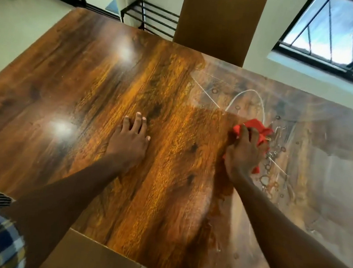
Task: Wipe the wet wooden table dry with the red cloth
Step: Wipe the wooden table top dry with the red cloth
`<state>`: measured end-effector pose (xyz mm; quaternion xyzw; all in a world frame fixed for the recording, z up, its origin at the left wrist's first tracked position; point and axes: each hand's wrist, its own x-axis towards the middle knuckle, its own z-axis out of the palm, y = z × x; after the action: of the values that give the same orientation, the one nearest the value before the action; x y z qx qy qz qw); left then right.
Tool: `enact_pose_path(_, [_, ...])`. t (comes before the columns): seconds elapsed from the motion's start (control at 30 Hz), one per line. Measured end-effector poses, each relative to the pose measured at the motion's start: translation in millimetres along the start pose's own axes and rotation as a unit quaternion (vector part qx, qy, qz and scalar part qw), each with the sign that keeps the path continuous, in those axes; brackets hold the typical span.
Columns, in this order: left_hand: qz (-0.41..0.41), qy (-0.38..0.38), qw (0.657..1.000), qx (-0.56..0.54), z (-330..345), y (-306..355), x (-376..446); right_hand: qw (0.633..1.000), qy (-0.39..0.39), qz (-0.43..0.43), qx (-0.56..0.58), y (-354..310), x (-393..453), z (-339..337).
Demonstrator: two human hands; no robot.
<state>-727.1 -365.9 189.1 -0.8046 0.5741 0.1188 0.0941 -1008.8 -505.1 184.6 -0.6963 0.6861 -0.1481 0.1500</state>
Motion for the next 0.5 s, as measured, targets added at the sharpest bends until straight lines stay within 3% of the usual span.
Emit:
enact_pose_path(0.07, [0.011, 0.022, 1.0, -0.01, -8.2, -3.2, 12.2, 0.998, 0.035, -0.036, 0.029, -34.0, -2.4, 6.2])
enact_pose_path(0.13, [0.005, 0.049, 0.998, -0.035, -10.7, -4.2, 32.2, 0.99, 0.024, -0.136, 0.026, -83.4, -0.6, 24.4])
enact_pose_path(0.2, [-0.011, 0.047, 0.998, -0.043, -14.0, 1.0, 51.2, 0.97, -0.04, -0.239, 0.001, -130.0, 5.9, 48.1])
enact_pose_path(0.27, [-0.021, 0.044, 0.999, -0.006, -15.3, 9.2, 61.1, 0.95, -0.116, -0.288, -0.044, -159.4, 12.5, 68.8])
enact_pose_path(0.33, [-0.021, 0.039, 0.999, 0.019, -15.8, 12.0, 65.2, 0.94, -0.152, -0.298, -0.068, -162.8, 25.8, 77.0])
enact_pose_path(0.4, [-0.016, 0.021, 0.999, 0.018, -15.6, 9.2, 65.0, 0.943, -0.141, -0.294, -0.07, -138.1, 40.7, 73.7])
enact_pose_path(0.5, [-0.001, 0.022, 1.0, 0.015, -17.3, 2.9, 64.1, 0.973, -0.092, -0.197, -0.074, -75.3, 67.1, 46.3])
